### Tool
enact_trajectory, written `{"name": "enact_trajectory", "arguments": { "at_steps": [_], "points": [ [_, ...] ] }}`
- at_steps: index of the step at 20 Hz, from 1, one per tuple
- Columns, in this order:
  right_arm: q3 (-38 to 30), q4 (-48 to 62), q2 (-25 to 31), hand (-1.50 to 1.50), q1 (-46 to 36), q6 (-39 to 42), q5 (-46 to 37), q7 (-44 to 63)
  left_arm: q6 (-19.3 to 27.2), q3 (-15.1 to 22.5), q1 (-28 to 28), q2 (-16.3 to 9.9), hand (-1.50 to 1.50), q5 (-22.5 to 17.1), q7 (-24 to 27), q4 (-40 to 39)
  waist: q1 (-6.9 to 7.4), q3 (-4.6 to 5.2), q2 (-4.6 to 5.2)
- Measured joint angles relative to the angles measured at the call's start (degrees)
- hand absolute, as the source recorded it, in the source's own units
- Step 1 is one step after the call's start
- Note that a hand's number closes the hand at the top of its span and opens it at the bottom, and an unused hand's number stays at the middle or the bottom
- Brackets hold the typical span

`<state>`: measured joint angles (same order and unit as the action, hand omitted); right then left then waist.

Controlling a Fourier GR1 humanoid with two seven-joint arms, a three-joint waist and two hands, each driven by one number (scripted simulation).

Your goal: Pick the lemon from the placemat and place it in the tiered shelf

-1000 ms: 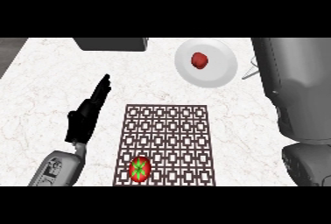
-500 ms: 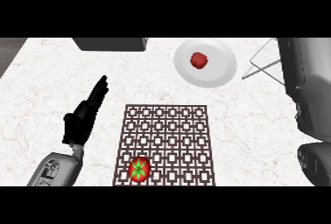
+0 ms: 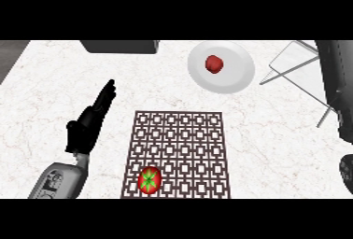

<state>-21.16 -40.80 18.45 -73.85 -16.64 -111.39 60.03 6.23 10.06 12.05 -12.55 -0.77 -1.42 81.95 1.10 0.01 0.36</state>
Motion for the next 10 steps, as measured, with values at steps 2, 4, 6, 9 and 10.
{"name": "enact_trajectory", "arguments": {
  "at_steps": [2, 4, 6, 9, 10],
  "points": [
    [-1.27, -1.31, 0.55, 1.5, 0.86, -3.99, 1.46, -1.2, 0.08, -0.24, 0.38, 0.12, 0.0, 0.03, -0.33, -0.22, 0.01, -0.07, 0.1],
    [-2.7, -2.62, 0.69, 1.5, 1.86, -8.91, 3.38, -2.51, -0.17, -0.34, 0.25, 0.14, 0.0, -0.11, -0.21, -0.12, 0.13, -0.07, 0.15],
    [-4.06, -3.19, 1.34, 1.5, 3.09, -12.85, 5.3, -3.21, -0.13, -0.38, 0.04, 0.25, 0.0, 0.14, 0.24, -0.28, 0.04, -0.07, 0.14],
    [-5.43, -2.74, 2.46, 1.5, 3.63, -16.87, 7.86, -4.57, 0.11, -0.03, -0.45, 1.15, 0.0, 0.67, 0.96, -0.92, -0.02, -0.06, 0.09],
    [-5.63, -2.96, 2.63, 1.5, 4.18, -17.81, 8.78, -5.17, 0.11, -0.21, 0.2, 1.22, 0.0, 0.73, 0.34, -1.01, -0.17, -0.04, 0.02]
  ]
}}
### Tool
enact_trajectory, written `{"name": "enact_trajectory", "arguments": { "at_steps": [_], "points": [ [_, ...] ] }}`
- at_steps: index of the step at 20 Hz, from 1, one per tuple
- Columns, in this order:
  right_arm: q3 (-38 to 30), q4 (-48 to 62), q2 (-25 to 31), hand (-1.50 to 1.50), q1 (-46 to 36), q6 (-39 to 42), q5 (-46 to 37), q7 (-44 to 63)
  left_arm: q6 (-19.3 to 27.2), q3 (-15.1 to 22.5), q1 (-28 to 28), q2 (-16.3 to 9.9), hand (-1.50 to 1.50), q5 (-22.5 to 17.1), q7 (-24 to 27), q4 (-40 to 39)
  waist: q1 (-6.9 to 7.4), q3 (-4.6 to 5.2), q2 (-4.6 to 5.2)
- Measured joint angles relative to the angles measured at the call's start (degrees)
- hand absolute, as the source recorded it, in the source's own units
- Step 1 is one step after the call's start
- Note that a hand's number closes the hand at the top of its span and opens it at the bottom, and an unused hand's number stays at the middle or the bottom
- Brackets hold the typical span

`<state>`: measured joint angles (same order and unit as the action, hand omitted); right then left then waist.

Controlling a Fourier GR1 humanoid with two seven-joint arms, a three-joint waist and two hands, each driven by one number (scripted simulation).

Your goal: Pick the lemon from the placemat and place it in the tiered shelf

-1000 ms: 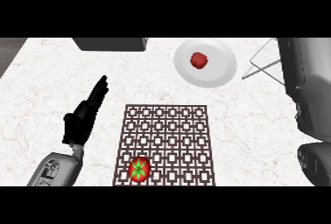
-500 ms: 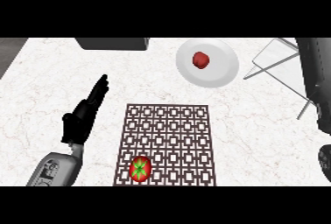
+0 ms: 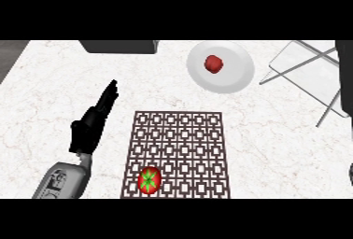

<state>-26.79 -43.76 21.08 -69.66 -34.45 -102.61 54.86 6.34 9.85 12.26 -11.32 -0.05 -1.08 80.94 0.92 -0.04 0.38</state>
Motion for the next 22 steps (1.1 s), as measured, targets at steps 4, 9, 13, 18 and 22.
{"name": "enact_trajectory", "arguments": {
  "at_steps": [4, 9, 13, 18, 22],
  "points": [
    [-0.36, -0.03, 0.45, 1.5, 1.71, -2.93, 1.91, -0.92, -0.21, -0.42, -0.38, 0.05, 0.0, 0.31, -0.53, 0.73, -0.14, 0.0, -0.13],
    [-1.29, 2.07, 3.3, -1.5, 2.58, -0.94, -1.79, 3.27, -0.38, -0.48, -0.95, 0.29, 0.0, 0.77, -0.44, 1.17, -0.1, 0.23, -0.2],
    [-1.84, -0.13, 2.82, -1.5, 5.22, 1.86, -5.95, 6.68, -0.3, -0.65, -1.48, 0.54, 0.0, 1.14, 0.1, 0.78, -0.51, 0.12, -0.32],
    [-2.65, -5.4, 0.5, -1.5, 7.74, 2.36, -6.69, 7.62, -0.47, -0.94, -1.86, 0.65, 0.0, 1.46, -0.3, 1.09, -0.67, 0.12, -0.43],
    [-3.98, -9.42, -0.79, -1.5, 8.41, 0.44, -4.21, 6.11, -0.22, -0.87, -1.0, 1.37, 0.0, 1.93, -0.79, 0.98, -0.82, 0.06, -0.43]
  ]
}}
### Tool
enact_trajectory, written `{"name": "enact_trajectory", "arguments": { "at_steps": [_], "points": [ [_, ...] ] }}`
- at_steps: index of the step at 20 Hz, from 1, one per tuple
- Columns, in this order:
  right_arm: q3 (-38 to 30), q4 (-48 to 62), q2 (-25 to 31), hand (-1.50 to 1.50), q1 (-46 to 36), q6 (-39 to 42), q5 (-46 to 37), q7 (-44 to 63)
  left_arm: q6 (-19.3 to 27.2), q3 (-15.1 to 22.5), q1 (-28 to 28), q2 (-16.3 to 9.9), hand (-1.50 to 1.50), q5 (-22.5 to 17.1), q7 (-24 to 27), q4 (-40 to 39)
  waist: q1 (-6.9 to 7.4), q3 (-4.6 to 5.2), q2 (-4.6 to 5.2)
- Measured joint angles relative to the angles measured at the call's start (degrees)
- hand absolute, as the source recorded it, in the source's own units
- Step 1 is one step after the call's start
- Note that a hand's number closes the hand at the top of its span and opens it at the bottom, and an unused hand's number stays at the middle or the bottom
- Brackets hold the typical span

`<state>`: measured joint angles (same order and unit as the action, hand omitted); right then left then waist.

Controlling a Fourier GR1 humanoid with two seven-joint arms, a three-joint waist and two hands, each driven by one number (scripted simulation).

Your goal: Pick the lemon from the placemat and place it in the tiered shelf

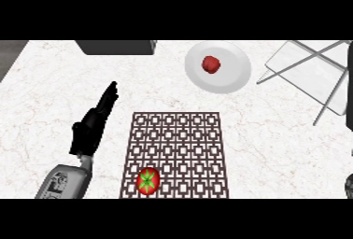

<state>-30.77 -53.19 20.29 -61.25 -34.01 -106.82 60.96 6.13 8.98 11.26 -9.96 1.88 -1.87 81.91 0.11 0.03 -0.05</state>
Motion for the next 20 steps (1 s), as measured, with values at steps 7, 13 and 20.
{"name": "enact_trajectory", "arguments": {
  "at_steps": [7, 13, 20],
  "points": [
    [-0.12, -7.06, -2.5, -1.5, 0.02, -0.4, 5.18, -1.64, -1.35, -1.27, -0.7, -0.57, 0.0, -0.3, 0.83, -0.17, -0.03, 0.0, -0.07],
    [-0.45, -13.98, -2.63, -1.5, -0.72, -2.08, 7.07, -2.7, -1.92, -2.14, 0.46, -0.43, 0.0, -0.43, 0.41, -0.97, -0.14, -0.02, -0.09],
    [-2.47, -28.94, -4.4, -1.5, -1.33, 0.0, 2.59, -0.32, -1.66, -2.45, -0.44, -0.29, 0.0, 0.02, 0.74, -0.8, -0.75, 0.02, -0.43]
  ]
}}
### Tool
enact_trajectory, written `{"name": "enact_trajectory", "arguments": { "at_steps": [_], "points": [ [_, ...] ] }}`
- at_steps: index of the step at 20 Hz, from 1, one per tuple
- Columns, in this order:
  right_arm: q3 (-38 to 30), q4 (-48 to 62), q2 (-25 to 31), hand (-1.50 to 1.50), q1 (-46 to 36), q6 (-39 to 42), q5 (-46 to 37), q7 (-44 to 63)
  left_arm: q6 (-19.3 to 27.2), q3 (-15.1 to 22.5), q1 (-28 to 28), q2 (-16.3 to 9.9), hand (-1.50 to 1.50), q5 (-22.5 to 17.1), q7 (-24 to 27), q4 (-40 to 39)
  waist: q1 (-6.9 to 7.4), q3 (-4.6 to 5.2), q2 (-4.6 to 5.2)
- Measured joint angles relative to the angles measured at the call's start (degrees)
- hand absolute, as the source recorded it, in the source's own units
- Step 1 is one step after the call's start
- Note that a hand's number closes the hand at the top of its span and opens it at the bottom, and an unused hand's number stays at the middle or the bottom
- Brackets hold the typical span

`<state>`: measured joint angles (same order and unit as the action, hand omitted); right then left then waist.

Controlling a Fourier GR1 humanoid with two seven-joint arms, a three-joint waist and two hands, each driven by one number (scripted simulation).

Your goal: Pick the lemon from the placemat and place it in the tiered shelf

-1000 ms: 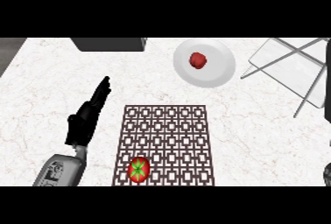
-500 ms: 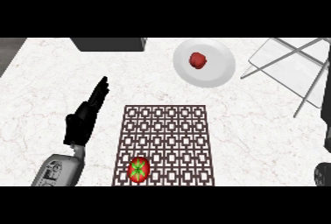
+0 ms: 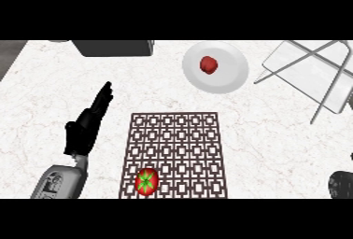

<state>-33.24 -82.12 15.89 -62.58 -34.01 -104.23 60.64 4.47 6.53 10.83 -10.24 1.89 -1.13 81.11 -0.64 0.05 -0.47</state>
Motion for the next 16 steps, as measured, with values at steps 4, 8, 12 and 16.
{"name": "enact_trajectory", "arguments": {
  "at_steps": [4, 8, 12, 16],
  "points": [
    [-1.86, -10.53, -2.65, -1.5, 0.35, 6.45, -1.71, 2.25, 0.3, -0.33, -0.13, 0.13, 0.0, 0.11, -0.32, -0.15, -0.78, 0.02, -0.36],
    [-3.46, -22.07, -6.06, -1.5, 2.34, 15.8, -2.07, 2.1, 0.35, -0.58, -1.89, 0.05, 0.0, 0.06, 0.36, 0.1, -1.64, 0.01, -0.81],
    [-3.14, -35.09, -10.3, -1.5, 5.91, 27.24, -2.97, -0.02, 0.69, -0.44, -2.14, 0.27, 0.0, 0.31, -0.51, 0.72, -2.32, 0.01, -1.08],
    [-2.1, -49.14, -13.75, -1.5, 8.54, 39.81, -3.11, -2.32, 0.37, -0.96, -2.59, -0.26, 0.0, 0.08, -0.53, 1.12, -2.53, 0.02, -1.17]
  ]
}}
